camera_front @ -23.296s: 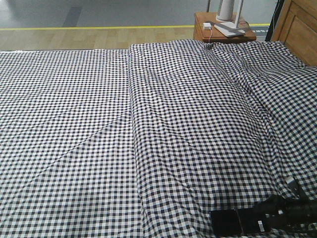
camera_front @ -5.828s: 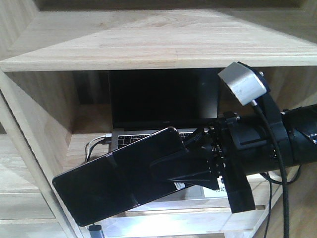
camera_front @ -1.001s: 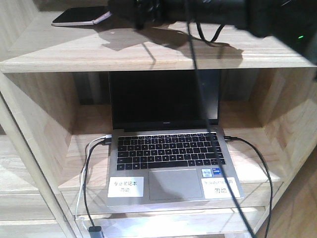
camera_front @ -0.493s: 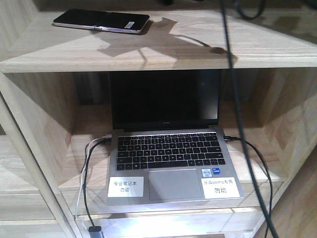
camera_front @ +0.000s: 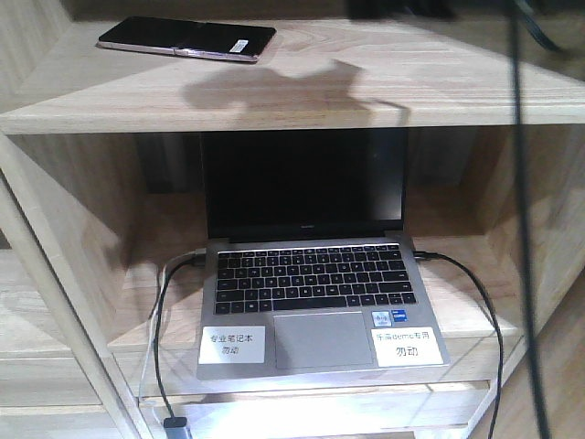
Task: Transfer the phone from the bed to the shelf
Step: 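Lower the phone flat onto the upper shelf with the right gripper, then open the right gripper and withdraw it from the phone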
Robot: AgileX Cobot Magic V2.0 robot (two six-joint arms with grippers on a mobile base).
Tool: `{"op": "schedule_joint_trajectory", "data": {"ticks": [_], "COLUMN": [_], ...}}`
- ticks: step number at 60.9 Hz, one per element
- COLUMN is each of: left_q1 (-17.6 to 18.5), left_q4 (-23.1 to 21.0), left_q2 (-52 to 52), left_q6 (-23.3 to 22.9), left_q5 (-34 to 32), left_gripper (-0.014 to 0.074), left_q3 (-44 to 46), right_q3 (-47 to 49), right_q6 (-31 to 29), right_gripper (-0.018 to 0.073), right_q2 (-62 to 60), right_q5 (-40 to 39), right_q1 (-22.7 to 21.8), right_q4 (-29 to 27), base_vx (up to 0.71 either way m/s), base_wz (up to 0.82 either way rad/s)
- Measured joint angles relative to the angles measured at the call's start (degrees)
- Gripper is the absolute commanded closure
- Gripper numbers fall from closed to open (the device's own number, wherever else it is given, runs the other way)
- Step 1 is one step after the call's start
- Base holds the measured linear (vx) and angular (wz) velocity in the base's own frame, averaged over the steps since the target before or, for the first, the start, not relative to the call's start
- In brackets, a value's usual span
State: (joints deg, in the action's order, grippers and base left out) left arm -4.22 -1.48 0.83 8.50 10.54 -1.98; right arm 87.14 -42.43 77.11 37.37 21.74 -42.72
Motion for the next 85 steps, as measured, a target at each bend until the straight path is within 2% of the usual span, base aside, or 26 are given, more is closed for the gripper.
{"op": "schedule_joint_trajectory", "data": {"ticks": [15,51,66,85], "left_q1": [0.00,0.00,0.00,0.00], "left_q4": [0.00,0.00,0.00,0.00], "left_q2": [0.00,0.00,0.00,0.00], "left_q6": [0.00,0.00,0.00,0.00], "left_q5": [0.00,0.00,0.00,0.00], "left_gripper": [0.0595,0.0595,0.0595,0.0595], "left_q3": [0.00,0.00,0.00,0.00], "right_q3": [-19.56,-54.37,-62.04,-63.13], "right_q6": [-0.65,0.30,1.23,1.25], "right_gripper": [0.0569,0.0569,0.0569,0.0569], "right_q2": [-17.12,-61.68,-71.53,-72.12], "right_q5": [-9.58,-10.46,-10.46,-10.46], "right_q1": [0.00,0.00,0.00,0.00], "right_q4": [0.00,-0.18,-0.18,-0.24], "base_vx": [0.00,0.00,0.00,0.00], "base_wz": [0.00,0.00,0.00,0.00]}}
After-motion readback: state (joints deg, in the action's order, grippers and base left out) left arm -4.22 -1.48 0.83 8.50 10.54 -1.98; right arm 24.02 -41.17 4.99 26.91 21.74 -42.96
